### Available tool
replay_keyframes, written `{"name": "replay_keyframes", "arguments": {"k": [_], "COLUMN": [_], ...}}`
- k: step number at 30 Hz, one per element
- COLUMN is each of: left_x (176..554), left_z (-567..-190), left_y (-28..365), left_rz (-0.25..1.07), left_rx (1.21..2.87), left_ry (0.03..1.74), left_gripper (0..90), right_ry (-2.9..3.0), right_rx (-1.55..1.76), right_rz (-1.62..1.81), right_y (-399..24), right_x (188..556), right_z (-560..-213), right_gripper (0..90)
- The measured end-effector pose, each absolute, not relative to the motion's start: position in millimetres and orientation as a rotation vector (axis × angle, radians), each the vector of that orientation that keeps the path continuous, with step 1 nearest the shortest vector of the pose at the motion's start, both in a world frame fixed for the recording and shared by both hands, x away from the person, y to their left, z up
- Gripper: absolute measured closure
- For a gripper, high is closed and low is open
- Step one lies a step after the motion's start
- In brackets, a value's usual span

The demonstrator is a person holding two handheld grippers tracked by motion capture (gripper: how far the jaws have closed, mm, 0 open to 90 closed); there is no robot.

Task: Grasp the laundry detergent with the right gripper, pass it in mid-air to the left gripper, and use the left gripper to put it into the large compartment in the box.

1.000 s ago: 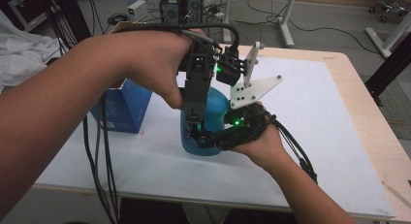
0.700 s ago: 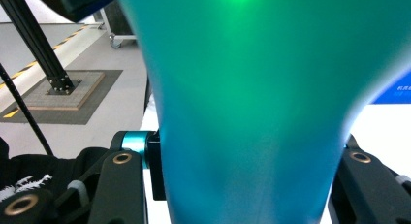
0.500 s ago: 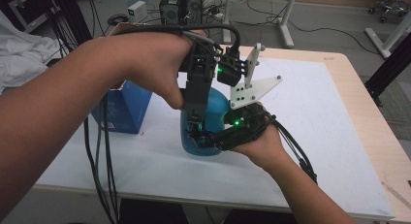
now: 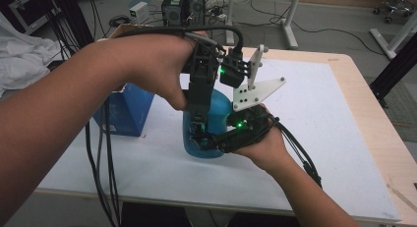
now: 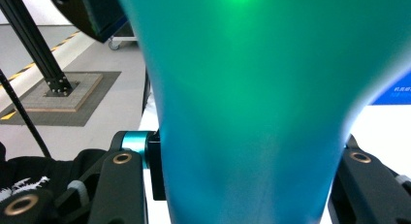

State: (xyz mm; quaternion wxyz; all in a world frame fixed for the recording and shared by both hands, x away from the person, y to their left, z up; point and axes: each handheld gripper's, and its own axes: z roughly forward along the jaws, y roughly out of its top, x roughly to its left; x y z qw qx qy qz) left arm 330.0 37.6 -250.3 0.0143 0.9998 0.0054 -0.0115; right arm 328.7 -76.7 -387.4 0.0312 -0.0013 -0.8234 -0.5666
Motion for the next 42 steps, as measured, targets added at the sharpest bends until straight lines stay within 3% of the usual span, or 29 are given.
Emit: {"name": "replay_keyframes", "arguments": {"k": [10,25,31,33,42], "left_x": [329.4,329.8,330.7,331.1,331.8], "left_z": [-250.3,-252.9,-253.4,-252.6,-251.8], "left_y": [36.7,36.0,35.8,35.9,36.0], "left_rz": [-0.028,-0.023,-0.034,-0.06,-0.039], "left_rx": [3.111,3.118,3.114,3.109,3.097], "left_ry": [0.001,0.003,0.012,0.004,0.029], "left_gripper": [23.7,25.7,32.0,37.7,38.5], "right_ry": [-2.53,-2.528,-2.529,-2.53,-2.523], "right_rx": [-0.007,-0.005,-0.008,-0.011,-0.02], "right_rz": [-1.745,-1.745,-1.743,-1.742,-1.75], "right_y": [-76.7,-75.2,-75.4,-75.9,-77.2], "right_x": [328.6,328.4,328.5,329.3,330.7], "right_z": [-387.5,-388.7,-388.7,-388.7,-388.5], "right_gripper": [46.0,46.0,46.0,46.0,46.0]}}
